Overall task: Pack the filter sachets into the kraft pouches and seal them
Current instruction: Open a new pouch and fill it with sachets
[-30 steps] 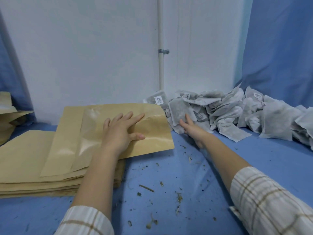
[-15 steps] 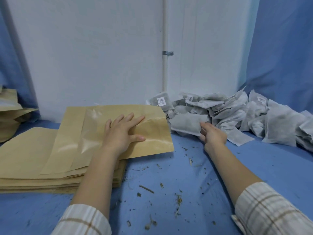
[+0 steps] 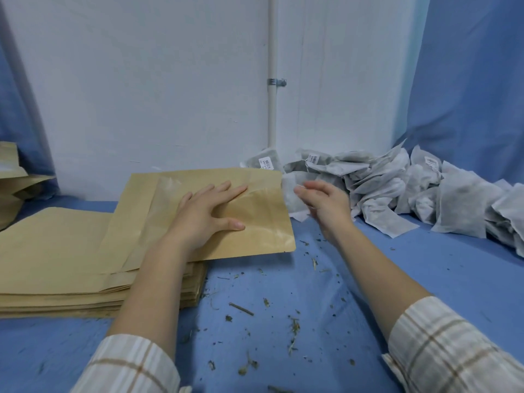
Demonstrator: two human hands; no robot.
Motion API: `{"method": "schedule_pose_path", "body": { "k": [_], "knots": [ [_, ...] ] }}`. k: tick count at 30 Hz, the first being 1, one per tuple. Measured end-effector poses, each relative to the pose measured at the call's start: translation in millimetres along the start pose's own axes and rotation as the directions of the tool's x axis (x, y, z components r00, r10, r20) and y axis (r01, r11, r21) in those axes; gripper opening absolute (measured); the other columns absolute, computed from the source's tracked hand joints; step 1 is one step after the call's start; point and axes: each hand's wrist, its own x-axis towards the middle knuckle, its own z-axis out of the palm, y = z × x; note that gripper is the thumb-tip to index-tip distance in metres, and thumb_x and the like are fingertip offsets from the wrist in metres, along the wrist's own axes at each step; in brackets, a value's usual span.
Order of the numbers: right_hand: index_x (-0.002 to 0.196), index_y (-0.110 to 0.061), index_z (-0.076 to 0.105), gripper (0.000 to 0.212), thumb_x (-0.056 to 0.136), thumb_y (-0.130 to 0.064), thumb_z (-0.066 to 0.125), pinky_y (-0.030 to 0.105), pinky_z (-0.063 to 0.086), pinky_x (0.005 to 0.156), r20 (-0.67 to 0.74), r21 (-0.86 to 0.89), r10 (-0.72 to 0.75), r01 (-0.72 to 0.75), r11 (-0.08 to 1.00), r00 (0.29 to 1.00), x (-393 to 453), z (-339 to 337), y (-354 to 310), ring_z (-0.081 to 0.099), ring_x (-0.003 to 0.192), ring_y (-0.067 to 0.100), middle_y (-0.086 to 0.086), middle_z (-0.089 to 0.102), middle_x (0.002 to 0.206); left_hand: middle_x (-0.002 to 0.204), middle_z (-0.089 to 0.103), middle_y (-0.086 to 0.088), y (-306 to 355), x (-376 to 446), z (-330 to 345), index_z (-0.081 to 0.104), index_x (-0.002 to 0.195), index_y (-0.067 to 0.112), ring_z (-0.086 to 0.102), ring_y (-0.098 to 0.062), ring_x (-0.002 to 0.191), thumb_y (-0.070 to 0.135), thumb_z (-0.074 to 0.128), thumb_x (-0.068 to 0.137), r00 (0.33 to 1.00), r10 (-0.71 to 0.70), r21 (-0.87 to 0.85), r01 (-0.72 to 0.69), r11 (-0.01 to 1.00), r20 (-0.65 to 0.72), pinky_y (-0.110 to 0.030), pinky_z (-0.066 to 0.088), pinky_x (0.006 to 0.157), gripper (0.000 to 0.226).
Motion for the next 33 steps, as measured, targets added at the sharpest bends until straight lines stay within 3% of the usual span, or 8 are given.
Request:
{"method": "schedule_pose_path", "body": {
  "k": [5, 8, 13, 15, 18, 23, 29, 33],
  "knots": [
    [0.132, 0.005, 0.042, 0.036, 0.101, -0.010, 0.033, 0.009, 0.035, 0.055, 0.100, -0.344, 0.193, -0.148, 0.927, 0.976, -9, 34, 2, 0.042, 0.081, 0.013, 0.008, 0.058, 0.105, 0.149, 0.034, 0.016, 11, 5, 7, 0.035, 0.126, 0.057, 0.018, -0.007, 0.142, 0.033, 0.076, 0.073, 0.995, 0.073, -0.007, -0.073, 0.997, 0.063, -0.038, 0.000, 0.117, 0.071],
    [0.122, -0.002, 0.048, 0.025, 0.099, -0.007, 0.038, 0.011, 0.037, 0.054, 0.378, -0.488, 0.424, -0.212, 0.846, 0.823, -14, 33, 1, 0.046, 0.075, 0.013, 0.004, 0.051, 0.090, 0.146, 0.038, 0.018, 10, 4, 9, 0.040, 0.125, 0.056, 0.021, -0.006, 0.141, 0.033, 0.076, 0.073, 0.994, 0.066, 0.005, -0.067, 0.998, 0.086, -0.036, -0.001, 0.116, 0.067],
    [0.092, -0.020, 0.066, 0.023, 0.092, -0.009, 0.046, 0.021, 0.039, 0.063, 0.126, -0.540, -0.025, 0.089, 0.837, 0.992, -5, 30, 17, 0.052, 0.085, 0.014, -0.005, 0.062, 0.088, 0.152, 0.030, 0.015, 8, 4, 10, 0.040, 0.134, 0.051, 0.015, -0.012, 0.143, 0.039, 0.071, 0.077, 1.000, 0.009, 0.154, -0.011, 0.988, 0.010, -0.036, -0.003, 0.114, 0.066],
    [0.104, -0.022, 0.069, 0.028, 0.090, -0.015, 0.047, 0.026, 0.041, 0.081, 0.134, -0.802, -0.197, 0.223, 0.553, 0.971, 4, 17, 27, 0.054, 0.108, 0.017, 0.000, 0.064, 0.114, 0.154, 0.027, 0.014, 4, 4, 8, 0.038, 0.137, 0.049, 0.014, -0.014, 0.144, 0.042, 0.069, 0.079, 0.998, -0.038, 0.222, 0.049, 0.974, -0.053, -0.037, -0.003, 0.114, 0.066],
    [0.133, -0.034, 0.048, 0.040, 0.097, -0.044, 0.032, 0.038, 0.013, 0.115, 0.273, -0.959, 0.076, 0.266, 0.094, 0.959, 15, -7, 51, 0.009, 0.143, 0.027, 0.008, 0.012, 0.156, 0.155, 0.024, 0.012, -3, 2, 4, 0.035, 0.139, 0.049, 0.012, -0.016, 0.144, 0.044, 0.066, 0.081, 0.990, -0.119, 0.291, 0.137, 0.947, -0.080, -0.039, -0.003, 0.113, 0.065],
    [0.145, -0.011, 0.029, 0.066, 0.097, -0.054, 0.015, 0.042, 0.011, 0.116, 0.238, -0.970, 0.237, 0.242, 0.010, 0.942, 23, -11, 63, 0.009, 0.143, 0.025, 0.009, 0.016, 0.155, 0.155, 0.024, 0.011, -7, 1, 4, 0.034, 0.139, 0.049, 0.011, -0.017, 0.145, 0.044, 0.066, 0.082, 0.989, -0.135, 0.279, 0.148, 0.949, -0.065, -0.039, -0.003, 0.113, 0.066],
    [0.100, -0.014, 0.066, 0.026, 0.080, -0.031, 0.070, 0.014, 0.036, 0.074, -0.081, -0.671, -0.326, 0.191, 0.717, 0.942, 13, -9, 40, 0.057, 0.097, 0.015, -0.002, 0.065, 0.100, 0.155, 0.023, 0.012, -7, 1, 2, 0.035, 0.139, 0.049, 0.011, -0.016, 0.144, 0.043, 0.067, 0.081, 0.987, -0.145, 0.256, 0.159, 0.953, -0.074, -0.040, -0.003, 0.113, 0.066],
    [0.098, -0.015, 0.054, 0.027, 0.078, -0.015, 0.071, 0.017, 0.046, 0.061, -0.367, -0.105, -0.115, 0.082, 0.991, 0.923, 15, -5, 20, 0.051, 0.068, 0.012, -0.007, 0.050, 0.079, 0.154, 0.026, 0.013, -8, 0, 1, 0.040, 0.136, 0.049, 0.013, -0.015, 0.144, 0.041, 0.071, 0.077, 0.988, -0.133, 0.194, 0.145, 0.970, -0.074, -0.038, -0.004, 0.113, 0.067]
  ]
}}
